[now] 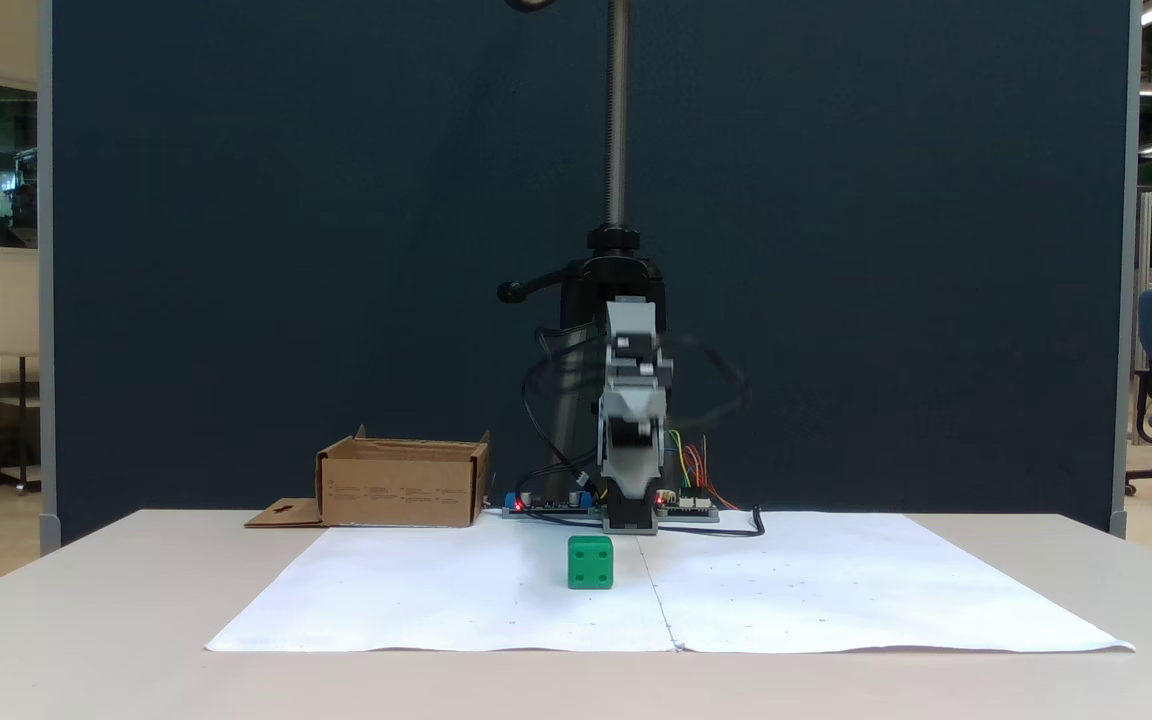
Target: Grasp a green dice and put it in the bin.
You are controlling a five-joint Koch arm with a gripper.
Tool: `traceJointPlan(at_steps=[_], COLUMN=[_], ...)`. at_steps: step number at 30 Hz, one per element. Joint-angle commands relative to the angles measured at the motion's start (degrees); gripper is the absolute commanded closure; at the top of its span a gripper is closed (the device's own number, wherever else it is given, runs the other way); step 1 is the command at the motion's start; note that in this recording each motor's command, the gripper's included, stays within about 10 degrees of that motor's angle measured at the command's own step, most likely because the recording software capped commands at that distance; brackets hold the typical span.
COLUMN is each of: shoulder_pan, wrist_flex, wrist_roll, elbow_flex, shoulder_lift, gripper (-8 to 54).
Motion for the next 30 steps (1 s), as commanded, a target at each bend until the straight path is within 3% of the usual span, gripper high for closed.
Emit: traceJointPlan(at_steps=[1, 12, 24, 30], shoulder_pan=[1.7, -1.7, 2.9, 4.3], wrist_flex=[8.9, 43.7, 49.9, 51.7], wrist_roll=[-2.5, -2.5, -2.5, -2.6], elbow_flex=[-8.5, -21.6, -34.8, -37.4], shoulder_lift=[6.4, -3.1, -21.4, -25.0], gripper=[3.1, 3.0, 1.6, 2.3])
